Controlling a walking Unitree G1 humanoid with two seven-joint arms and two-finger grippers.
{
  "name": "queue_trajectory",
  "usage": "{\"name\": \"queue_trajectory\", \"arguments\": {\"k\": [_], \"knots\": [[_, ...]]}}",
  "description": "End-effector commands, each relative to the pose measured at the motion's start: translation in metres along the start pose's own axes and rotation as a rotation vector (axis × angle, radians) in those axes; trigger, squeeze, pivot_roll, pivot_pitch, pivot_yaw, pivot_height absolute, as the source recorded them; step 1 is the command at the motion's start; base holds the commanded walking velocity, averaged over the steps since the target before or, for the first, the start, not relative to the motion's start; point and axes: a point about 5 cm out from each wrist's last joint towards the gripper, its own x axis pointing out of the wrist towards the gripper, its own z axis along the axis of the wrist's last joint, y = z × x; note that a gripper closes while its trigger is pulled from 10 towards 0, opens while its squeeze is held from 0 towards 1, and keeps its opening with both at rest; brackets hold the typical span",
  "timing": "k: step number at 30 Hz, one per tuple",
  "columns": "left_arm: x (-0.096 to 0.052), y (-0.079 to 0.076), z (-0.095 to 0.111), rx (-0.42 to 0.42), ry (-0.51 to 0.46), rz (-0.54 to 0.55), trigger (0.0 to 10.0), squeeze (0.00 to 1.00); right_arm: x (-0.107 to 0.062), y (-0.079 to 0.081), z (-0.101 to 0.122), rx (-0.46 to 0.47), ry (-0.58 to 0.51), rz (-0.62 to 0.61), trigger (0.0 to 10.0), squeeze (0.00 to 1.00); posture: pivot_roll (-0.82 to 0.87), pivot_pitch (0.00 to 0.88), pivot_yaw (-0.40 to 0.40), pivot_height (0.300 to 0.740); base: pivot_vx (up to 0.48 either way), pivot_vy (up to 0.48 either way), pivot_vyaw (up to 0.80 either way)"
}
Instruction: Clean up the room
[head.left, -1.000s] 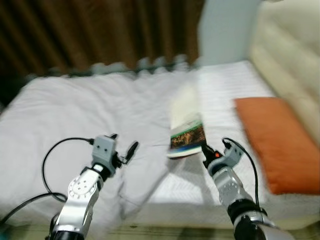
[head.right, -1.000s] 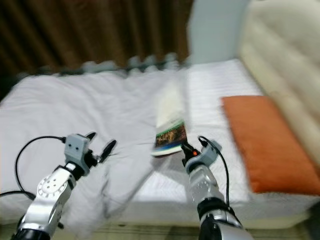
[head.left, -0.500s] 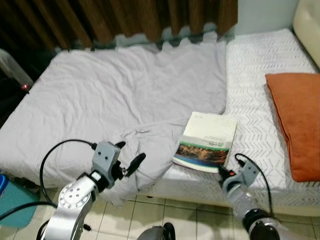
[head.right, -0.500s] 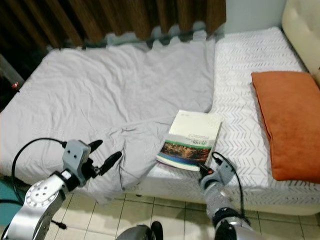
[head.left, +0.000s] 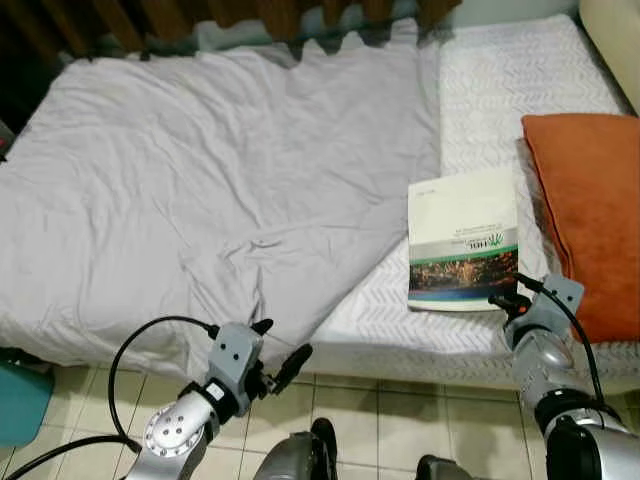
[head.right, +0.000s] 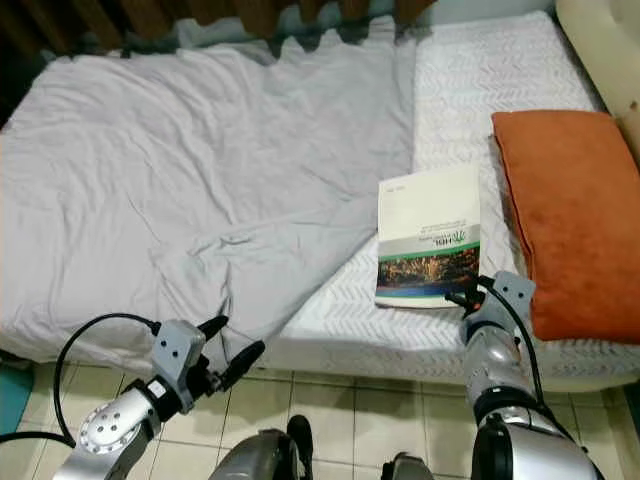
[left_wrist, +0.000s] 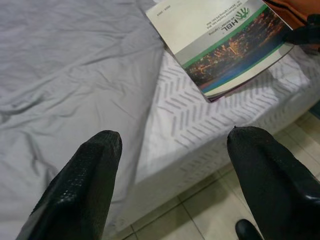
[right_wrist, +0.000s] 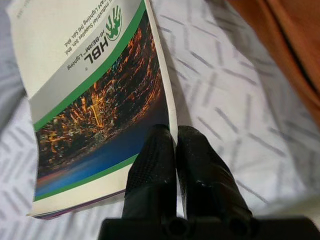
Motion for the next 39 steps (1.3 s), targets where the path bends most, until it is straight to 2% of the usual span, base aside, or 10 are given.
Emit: {"name": "queue_trajectory", "arguments": {"k": [1,6,7,12,15,19,26,31,36,39], "knots": [[-0.006,0.001,-0.007,0.01,0.035,0.015,10.0,0.0,-0.002,-0.009,-0.005,0.0,0.018,-0.033,0.0,0.0,0.15,0.408,0.171,0.74,0.0,0.0,0.0],[-0.009,0.001,-0.008,0.004,0.032,0.026,10.0,0.0,-0.002,-0.014,-0.005,0.031,0.037,-0.039,0.0,0.0,0.15,0.406,0.178,0.74,0.0,0.0,0.0],[-0.011,-0.001,-0.009,-0.007,0.027,0.023,10.0,0.0,-0.002,-0.015,-0.009,0.059,0.074,-0.023,0.0,0.0,0.16,0.404,0.18,0.74,0.0,0.0,0.0],[-0.012,-0.008,-0.009,-0.007,0.022,0.012,10.0,0.0,-0.002,-0.024,-0.006,0.015,0.096,-0.039,0.0,0.0,0.16,0.397,0.176,0.74,0.0,0.0,0.0],[-0.012,-0.009,-0.01,-0.008,0.023,0.02,10.0,0.0,-0.002,-0.033,-0.001,0.082,0.093,-0.079,0.0,0.0,0.16,0.387,0.172,0.74,0.0,0.0,0.0],[-0.011,-0.007,-0.009,-0.004,0.022,0.023,10.0,0.0,-0.001,-0.036,0.002,0.133,0.084,-0.1,0.0,0.0,0.15,0.379,0.17,0.74,0.0,0.0,0.0],[-0.009,-0.007,-0.009,0.0,0.02,0.025,10.0,0.0,-0.002,-0.055,0.014,0.174,0.043,-0.208,0.0,0.0,0.15,0.363,0.167,0.74,0.0,0.0,0.0],[-0.009,-0.007,-0.01,-0.004,0.022,0.029,10.0,0.0,-0.002,-0.054,0.012,0.145,0.071,-0.175,0.0,0.0,0.15,0.363,0.166,0.74,0.0,0.0,0.0],[-0.008,-0.011,-0.009,0.009,0.011,0.024,10.0,0.0,0.0,-0.046,0.01,-0.021,0.14,-0.084,0.0,0.0,0.15,0.376,0.161,0.74,0.0,0.0,0.0],[-0.008,-0.012,-0.009,0.008,0.009,0.023,10.0,0.0,0.0,-0.045,0.012,-0.024,0.138,-0.079,0.0,0.0,0.15,0.378,0.159,0.74,0.0,0.0,0.0]]}}
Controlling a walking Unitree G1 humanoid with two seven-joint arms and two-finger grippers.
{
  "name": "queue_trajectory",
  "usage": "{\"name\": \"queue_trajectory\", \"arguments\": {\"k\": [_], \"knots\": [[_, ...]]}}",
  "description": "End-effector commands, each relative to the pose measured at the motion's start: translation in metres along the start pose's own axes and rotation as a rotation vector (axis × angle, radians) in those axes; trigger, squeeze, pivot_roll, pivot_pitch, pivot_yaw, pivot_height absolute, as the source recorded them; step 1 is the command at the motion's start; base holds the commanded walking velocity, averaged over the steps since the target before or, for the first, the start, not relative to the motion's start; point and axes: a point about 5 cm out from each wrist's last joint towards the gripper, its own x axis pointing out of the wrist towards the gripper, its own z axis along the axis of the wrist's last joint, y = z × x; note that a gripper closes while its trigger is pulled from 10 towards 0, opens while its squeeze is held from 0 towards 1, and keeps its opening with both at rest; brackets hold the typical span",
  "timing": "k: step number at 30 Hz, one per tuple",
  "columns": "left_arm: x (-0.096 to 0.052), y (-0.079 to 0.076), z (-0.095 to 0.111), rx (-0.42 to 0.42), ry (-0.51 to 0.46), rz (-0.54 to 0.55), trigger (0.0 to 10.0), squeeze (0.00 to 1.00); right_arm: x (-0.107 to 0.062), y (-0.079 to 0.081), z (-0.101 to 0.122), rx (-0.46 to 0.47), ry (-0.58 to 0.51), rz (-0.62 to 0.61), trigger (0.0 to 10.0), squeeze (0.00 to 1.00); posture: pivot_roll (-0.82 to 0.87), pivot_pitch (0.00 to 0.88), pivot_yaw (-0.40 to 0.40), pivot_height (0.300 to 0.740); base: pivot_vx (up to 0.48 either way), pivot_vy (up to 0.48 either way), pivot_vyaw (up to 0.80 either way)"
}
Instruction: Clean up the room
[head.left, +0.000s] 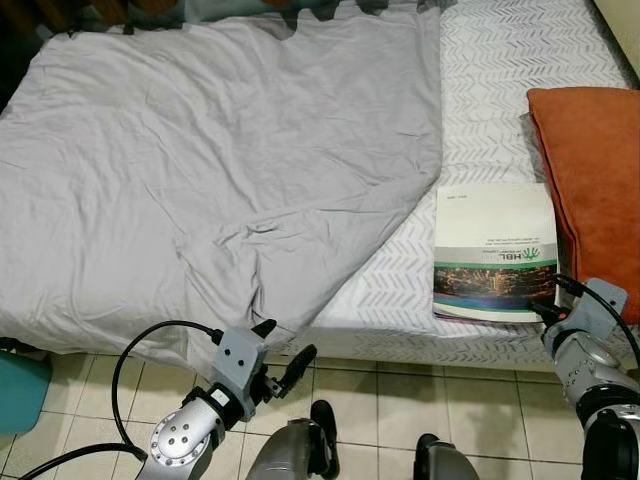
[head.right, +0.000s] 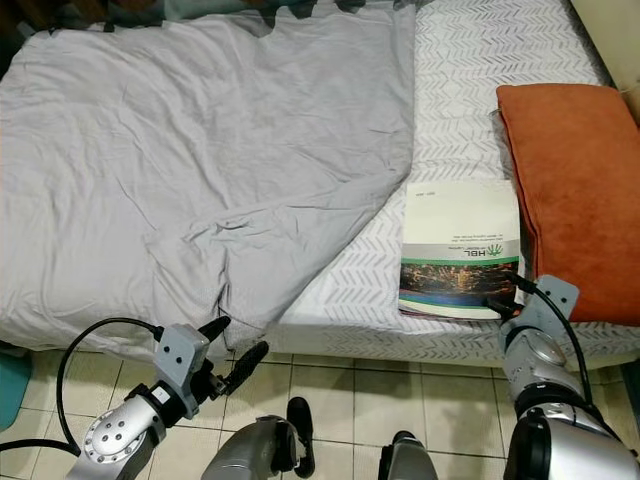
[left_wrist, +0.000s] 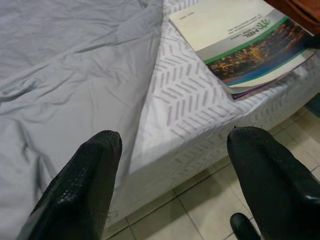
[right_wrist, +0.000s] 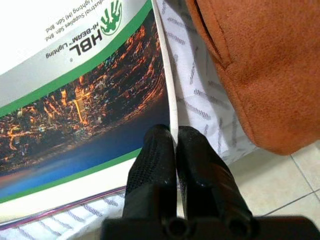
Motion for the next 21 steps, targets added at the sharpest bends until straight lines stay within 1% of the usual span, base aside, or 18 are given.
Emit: {"name": "queue_trajectory", "arguments": {"k": [1,2,4,5,6,12,13,14,15,16,17,19,20,21], "knots": [[-0.007,-0.003,-0.01,-0.004,0.04,0.004,10.0,0.0,0.0,-0.002,-0.004,-0.021,0.037,0.006,0.0,0.0,0.15,0.38,0.158,0.74,0.0,0.0,0.0],[-0.007,-0.003,-0.01,-0.004,0.04,0.004,10.0,0.0,0.0,-0.002,-0.004,-0.021,0.037,0.006,0.0,0.0,0.15,0.38,0.158,0.74,0.0,0.0,0.0],[-0.006,-0.003,-0.009,-0.005,0.038,0.005,10.0,0.0,0.0,-0.001,-0.003,-0.088,0.041,0.022,0.0,0.0,0.15,0.383,0.157,0.74,0.0,0.0,0.0],[-0.006,-0.003,-0.009,-0.005,0.038,0.005,10.0,0.0,0.0,-0.001,-0.003,-0.088,0.041,0.022,0.0,0.0,0.15,0.383,0.157,0.74,0.0,0.0,0.0],[-0.006,-0.003,-0.009,-0.004,0.037,0.006,10.0,0.0,0.0,-0.001,0.001,-0.18,0.043,0.034,0.0,0.0,0.16,0.385,0.157,0.74,0.0,0.0,0.0],[-0.005,-0.004,-0.009,-0.005,0.037,0.006,10.0,0.0,0.001,-0.008,0.01,-0.328,0.04,0.001,0.0,0.0,0.15,0.387,0.152,0.74,0.0,0.0,0.0],[-0.005,-0.004,-0.009,-0.005,0.037,0.006,10.0,0.0,0.001,-0.008,0.01,-0.328,0.04,0.001,0.0,0.0,0.15,0.387,0.152,0.74,0.0,0.0,0.0],[-0.004,-0.005,-0.01,-0.005,0.037,0.005,10.0,0.0,0.001,-0.009,0.011,-0.362,0.043,-0.008,10.0,0.0,0.15,0.385,0.148,0.74,0.0,0.0,0.0],[-0.003,-0.008,-0.009,0.0,0.034,-0.007,10.0,0.0,0.001,-0.009,0.013,-0.378,0.04,-0.01,10.0,0.36,0.14,0.383,0.147,0.74,0.0,0.0,0.0],[-0.002,-0.009,-0.009,0.003,0.032,-0.015,10.0,0.0,0.001,-0.009,0.014,-0.387,0.038,-0.011,10.0,1.0,0.14,0.382,0.146,0.74,0.0,0.0,0.0],[-0.002,-0.009,-0.009,0.003,0.032,-0.015,10.0,0.0,0.001,-0.009,0.014,-0.387,0.038,-0.011,10.0,1.0,0.14,0.382,0.146,0.74,0.0,0.0,0.0],[0.001,-0.017,-0.007,0.001,0.021,-0.066,10.0,0.0,0.002,-0.007,0.017,-0.43,0.024,-0.008,10.0,1.0,0.14,0.382,0.143,0.74,0.0,0.0,0.0],[0.001,-0.017,-0.007,0.001,0.021,-0.066,10.0,0.0,0.002,-0.007,0.017,-0.43,0.024,-0.008,10.0,1.0,0.14,0.382,0.143,0.74,0.0,0.0,0.0],[0.002,-0.023,-0.007,-0.007,0.013,-0.114,10.0,0.0,0.002,-0.006,0.019,-0.461,0.017,-0.002,10.0,1.0,0.13,0.383,0.142,0.74,0.0,0.0,0.0]]}}
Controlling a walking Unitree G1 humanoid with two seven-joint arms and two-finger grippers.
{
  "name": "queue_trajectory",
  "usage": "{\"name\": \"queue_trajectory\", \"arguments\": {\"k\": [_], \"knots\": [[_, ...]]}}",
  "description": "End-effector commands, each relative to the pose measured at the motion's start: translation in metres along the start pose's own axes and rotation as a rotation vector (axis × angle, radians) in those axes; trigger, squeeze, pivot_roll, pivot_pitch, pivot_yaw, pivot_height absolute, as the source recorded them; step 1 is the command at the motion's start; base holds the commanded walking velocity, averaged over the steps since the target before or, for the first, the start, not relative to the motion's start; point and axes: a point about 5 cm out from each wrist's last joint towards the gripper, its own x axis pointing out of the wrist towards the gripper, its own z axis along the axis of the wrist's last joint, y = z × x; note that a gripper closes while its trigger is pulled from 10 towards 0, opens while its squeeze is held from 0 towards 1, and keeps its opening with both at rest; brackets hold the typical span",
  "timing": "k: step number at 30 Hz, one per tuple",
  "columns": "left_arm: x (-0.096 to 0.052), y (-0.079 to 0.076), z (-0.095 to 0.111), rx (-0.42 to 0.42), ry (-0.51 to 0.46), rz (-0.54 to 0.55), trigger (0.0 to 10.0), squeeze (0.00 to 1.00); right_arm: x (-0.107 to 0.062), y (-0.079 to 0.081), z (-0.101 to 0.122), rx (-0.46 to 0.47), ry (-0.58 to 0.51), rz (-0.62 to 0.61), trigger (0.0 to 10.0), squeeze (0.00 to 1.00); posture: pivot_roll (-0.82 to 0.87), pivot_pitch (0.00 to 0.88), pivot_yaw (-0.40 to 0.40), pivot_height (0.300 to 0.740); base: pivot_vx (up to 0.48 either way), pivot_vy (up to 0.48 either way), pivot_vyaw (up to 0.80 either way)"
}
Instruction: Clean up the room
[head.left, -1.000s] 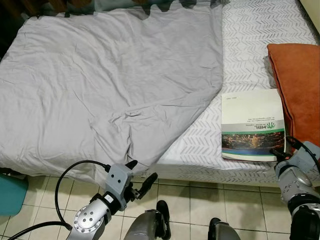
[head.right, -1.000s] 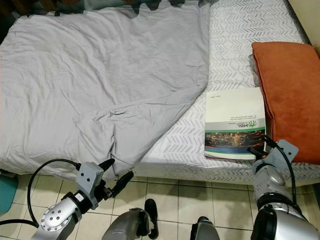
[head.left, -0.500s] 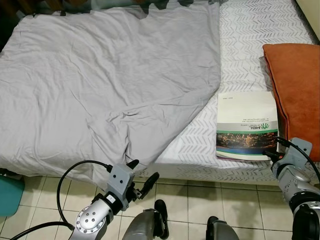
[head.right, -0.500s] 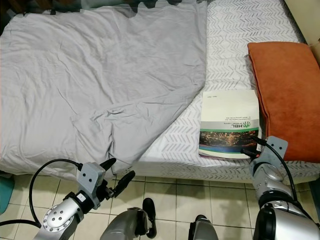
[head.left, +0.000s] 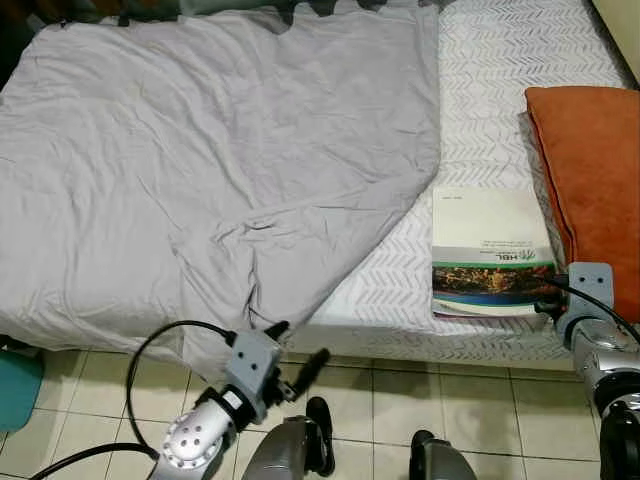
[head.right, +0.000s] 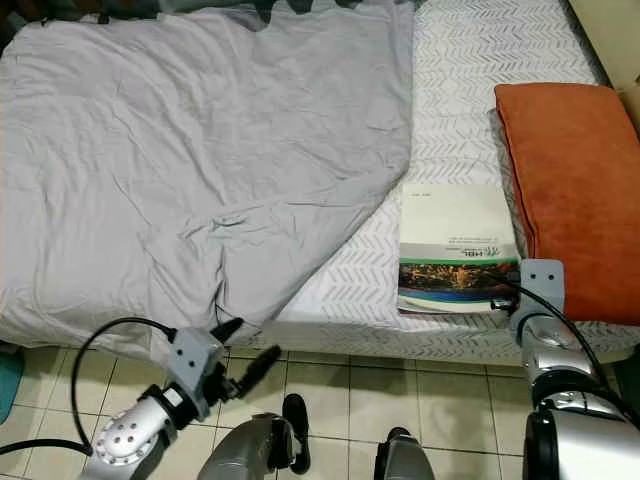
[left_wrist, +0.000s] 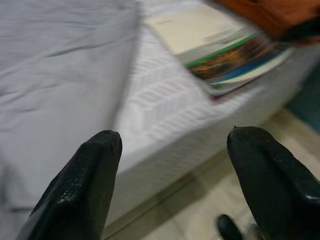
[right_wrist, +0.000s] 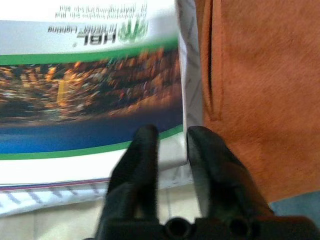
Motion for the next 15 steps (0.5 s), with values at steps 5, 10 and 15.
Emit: {"name": "queue_trajectory", "arguments": {"k": [5,10,15], "knots": [[0.015,-0.026,-0.014,-0.079,0.012,-0.164,10.0,0.0,0.0,-0.002,0.001,-0.041,0.004,-0.001,10.0,1.0,0.11,0.393,0.129,0.74,0.0,0.0,0.0],[0.029,-0.022,-0.02,-0.099,0.03,-0.126,10.0,0.0,0.001,0.001,0.005,-0.041,-0.015,0.006,10.0,1.0,0.09,0.392,0.127,0.74,0.0,0.0,0.0],[0.032,-0.013,-0.017,-0.077,0.015,-0.08,10.0,0.0,0.002,0.004,0.026,-0.156,-0.114,0.015,10.0,1.0,0.09,0.374,0.122,0.74,0.0,0.0,0.0]]}}
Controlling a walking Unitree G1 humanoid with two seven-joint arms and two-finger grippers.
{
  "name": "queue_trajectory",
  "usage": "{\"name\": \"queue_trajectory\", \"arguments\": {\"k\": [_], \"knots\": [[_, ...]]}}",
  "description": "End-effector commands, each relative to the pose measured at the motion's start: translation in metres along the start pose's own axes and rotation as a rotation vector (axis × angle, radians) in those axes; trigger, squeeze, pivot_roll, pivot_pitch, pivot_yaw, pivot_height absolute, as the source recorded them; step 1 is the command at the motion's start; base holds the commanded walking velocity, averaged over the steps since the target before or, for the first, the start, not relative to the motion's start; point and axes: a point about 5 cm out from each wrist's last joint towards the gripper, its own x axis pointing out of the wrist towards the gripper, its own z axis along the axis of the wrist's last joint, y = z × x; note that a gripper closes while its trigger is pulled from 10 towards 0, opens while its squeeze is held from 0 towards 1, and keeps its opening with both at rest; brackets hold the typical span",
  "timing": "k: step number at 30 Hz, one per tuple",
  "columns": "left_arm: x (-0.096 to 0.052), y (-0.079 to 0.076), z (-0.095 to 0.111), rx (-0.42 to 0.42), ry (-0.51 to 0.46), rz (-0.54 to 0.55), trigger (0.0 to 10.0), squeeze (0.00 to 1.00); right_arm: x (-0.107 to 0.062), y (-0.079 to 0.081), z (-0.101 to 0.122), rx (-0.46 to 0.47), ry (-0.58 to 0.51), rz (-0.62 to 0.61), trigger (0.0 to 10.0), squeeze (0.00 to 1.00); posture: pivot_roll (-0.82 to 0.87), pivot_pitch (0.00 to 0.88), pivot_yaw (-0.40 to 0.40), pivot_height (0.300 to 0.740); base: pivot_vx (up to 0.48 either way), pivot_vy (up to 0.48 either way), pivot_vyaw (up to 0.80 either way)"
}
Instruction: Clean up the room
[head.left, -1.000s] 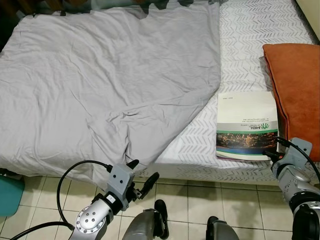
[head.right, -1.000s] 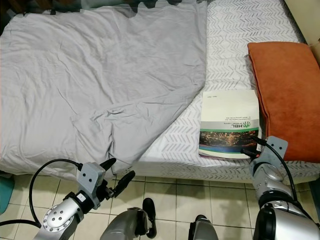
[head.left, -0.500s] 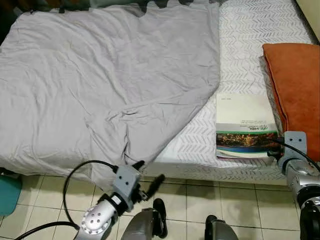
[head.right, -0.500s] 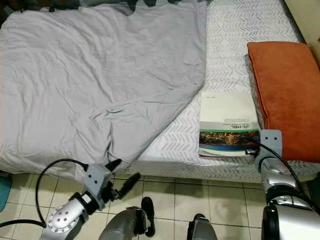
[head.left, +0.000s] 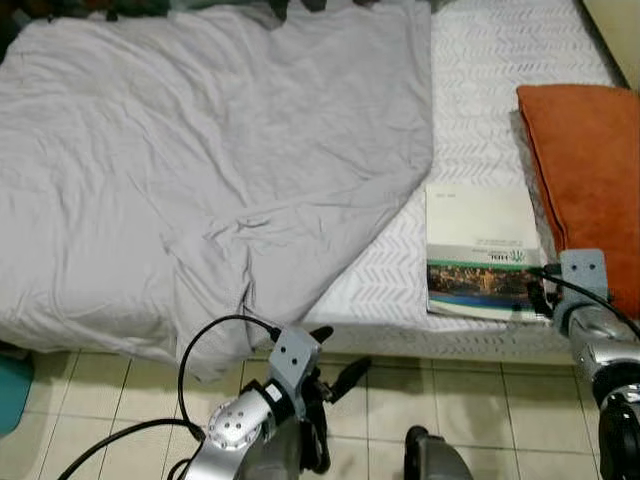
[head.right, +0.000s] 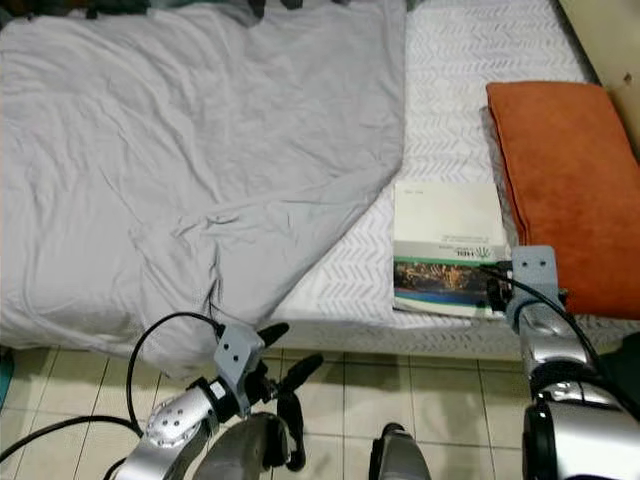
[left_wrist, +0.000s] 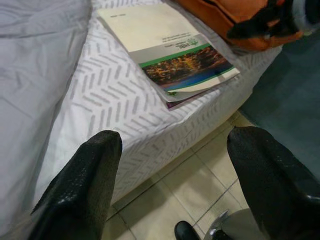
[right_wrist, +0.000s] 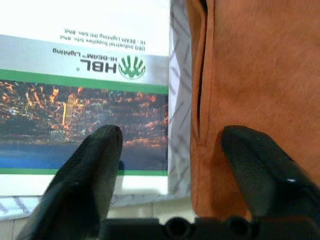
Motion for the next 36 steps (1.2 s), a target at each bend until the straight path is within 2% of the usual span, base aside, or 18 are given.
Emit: {"name": "queue_trajectory", "arguments": {"k": [1,3,7,9,13,18,19,22,23,25,26,27,32,36], "knots": [[-0.007,0.007,-0.004,-0.006,0.01,0.04,10.0,0.0,0.001,-0.003,0.013,-0.079,-0.061,-0.012,10.0,1.0,0.08,0.358,0.12,0.74,0.0,0.0,0.0],[-0.008,0.009,-0.002,-0.016,-0.001,0.053,10.0,0.0,0.002,-0.004,0.021,-0.095,-0.102,-0.016,10.0,1.0,0.08,0.35,0.116,0.74,0.0,0.0,0.0],[-0.017,0.017,-0.002,-0.038,-0.014,0.134,10.0,0.0,0.0,0.005,0.045,-0.084,-0.268,-0.003,10.0,1.0,0.05,0.292,0.092,0.74,0.0,0.0,0.0],[-0.022,0.022,-0.006,-0.056,-0.003,0.182,10.0,0.0,-0.003,0.015,0.044,-0.022,-0.325,0.008,10.0,1.0,0.03,0.242,0.075,0.74,0.0,0.0,0.0],[-0.029,0.034,-0.005,-0.064,-0.009,0.277,10.0,0.0,-0.017,0.043,0.024,0.109,-0.408,0.047,10.0,1.0,0.01,0.163,0.057,0.74,0.0,0.0,0.0],[-0.023,0.048,0.002,-0.047,-0.024,0.35,10.0,0.0,-0.05,0.083,-0.009,0.337,-0.413,0.091,10.0,1.0,-0.02,0.055,0.043,0.74,0.0,0.0,0.0],[-0.023,0.048,0.002,-0.047,-0.024,0.35,10.0,0.0,-0.05,0.083,-0.009,0.337,-0.413,0.091,10.0,1.0,-0.02,0.055,0.043,0.74,0.0,0.0,0.0],[-0.014,0.054,0.007,-0.028,-0.041,0.376,10.0,0.0,-0.067,0.106,-0.024,0.375,-0.391,0.156,10.0,1.0,-0.05,0.007,0.049,0.74,0.0,0.0,0.0],[-0.014,0.054,0.007,-0.028,-0.041,0.376,10.0,0.0,-0.067,0.106,-0.024,0.375,-0.391,0.156,10.0,1.0,-0.05,0.007,0.049,0.74,0.0,0.0,0.0],[-0.006,0.059,0.011,0.003,-0.036,0.394,10.0,0.0,-0.08,0.121,-0.036,0.352,-0.379,0.216,10.0,1.0,-0.06,0.0,0.056,0.74,0.0,0.0,0.0],[-0.002,0.062,0.012,-0.01,-0.038,0.399,10.0,0.0,-0.082,0.121,-0.04,0.326,-0.367,0.209,10.0,0.96,-0.07,0.0,0.058,0.74,0.0,0.0,0.0],[0.002,0.065,0.013,-0.025,-0.038,0.412,10.0,0.0,-0.082,0.119,-0.044,0.321,-0.354,0.204,10.0,0.0,-0.08,0.0,0.062,0.74,0.0,0.0,0.0],[0.008,0.072,0.013,-0.084,-0.035,0.464,10.0,0.0,-0.078,0.108,-0.049,0.317,-0.325,0.185,10.0,0.0,-0.09,0.0,0.068,0.74,0.0,0.288,0.0],[-0.002,0.076,0.012,-0.036,-0.027,0.529,10.0,0.0,-0.08,0.102,-0.055,0.295,-0.307,0.181,10.0,0.0,-0.09,0.0,0.069,0.74,0.0,0.48,0.0]]}}
